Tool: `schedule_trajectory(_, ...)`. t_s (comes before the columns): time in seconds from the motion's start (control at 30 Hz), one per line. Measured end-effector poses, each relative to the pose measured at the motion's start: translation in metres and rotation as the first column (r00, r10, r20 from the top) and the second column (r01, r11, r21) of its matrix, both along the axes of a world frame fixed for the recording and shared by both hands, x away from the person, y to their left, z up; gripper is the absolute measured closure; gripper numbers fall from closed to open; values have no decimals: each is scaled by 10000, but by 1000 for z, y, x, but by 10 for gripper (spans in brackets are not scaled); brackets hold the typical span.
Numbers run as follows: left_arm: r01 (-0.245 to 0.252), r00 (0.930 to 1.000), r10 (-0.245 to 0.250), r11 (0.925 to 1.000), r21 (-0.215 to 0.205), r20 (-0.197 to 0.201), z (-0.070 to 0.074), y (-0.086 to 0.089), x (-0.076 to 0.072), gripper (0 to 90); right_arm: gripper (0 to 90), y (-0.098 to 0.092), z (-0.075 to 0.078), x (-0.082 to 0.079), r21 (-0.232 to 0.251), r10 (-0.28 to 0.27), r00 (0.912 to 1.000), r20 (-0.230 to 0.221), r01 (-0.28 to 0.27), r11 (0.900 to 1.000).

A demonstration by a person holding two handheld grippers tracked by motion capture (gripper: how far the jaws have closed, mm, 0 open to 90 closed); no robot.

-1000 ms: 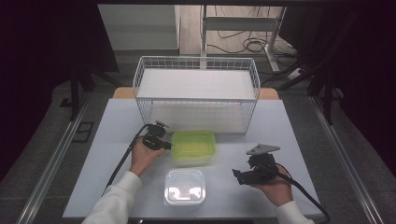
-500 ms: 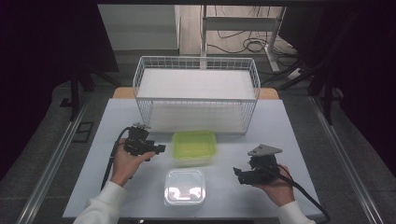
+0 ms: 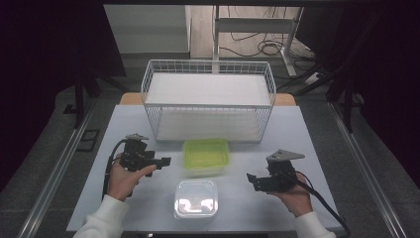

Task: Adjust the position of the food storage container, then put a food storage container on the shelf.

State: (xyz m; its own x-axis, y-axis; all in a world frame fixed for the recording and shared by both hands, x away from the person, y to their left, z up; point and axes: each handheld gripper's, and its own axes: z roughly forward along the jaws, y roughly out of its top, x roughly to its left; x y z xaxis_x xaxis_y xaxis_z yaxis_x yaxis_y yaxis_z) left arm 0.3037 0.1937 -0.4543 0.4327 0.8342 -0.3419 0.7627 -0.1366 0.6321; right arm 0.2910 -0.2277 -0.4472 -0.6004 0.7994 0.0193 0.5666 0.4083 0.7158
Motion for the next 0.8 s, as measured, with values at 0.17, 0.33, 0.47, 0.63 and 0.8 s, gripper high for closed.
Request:
schedule_trajectory(0.17,-6,10000,5,9999,-100,-77,-1,6,-6,240,123,-1,2,3,169,-51,10000,13,51,9998)
schedule_trajectory(0.33,-137,9999,136,9996,-235,-50,3,9,-10,237,140,-2,4,7,432,-153,9999,29,151,9990)
schedule_trajectory(0.47,-273,9996,275,9991,-337,42,7,10,-12,235,147,-1,7,9,601,-77,10000,47,74,9982)
schedule_trajectory(0.63,-317,9995,317,9974,-646,4,8,10,-11,233,168,5,7,13,715,53,9999,-87,-47,9974)
schedule_trajectory(0.8,-209,9998,205,9963,-833,-63,5,8,-6,248,195,12,7,23,899,242,9987,-450,-200,9957)
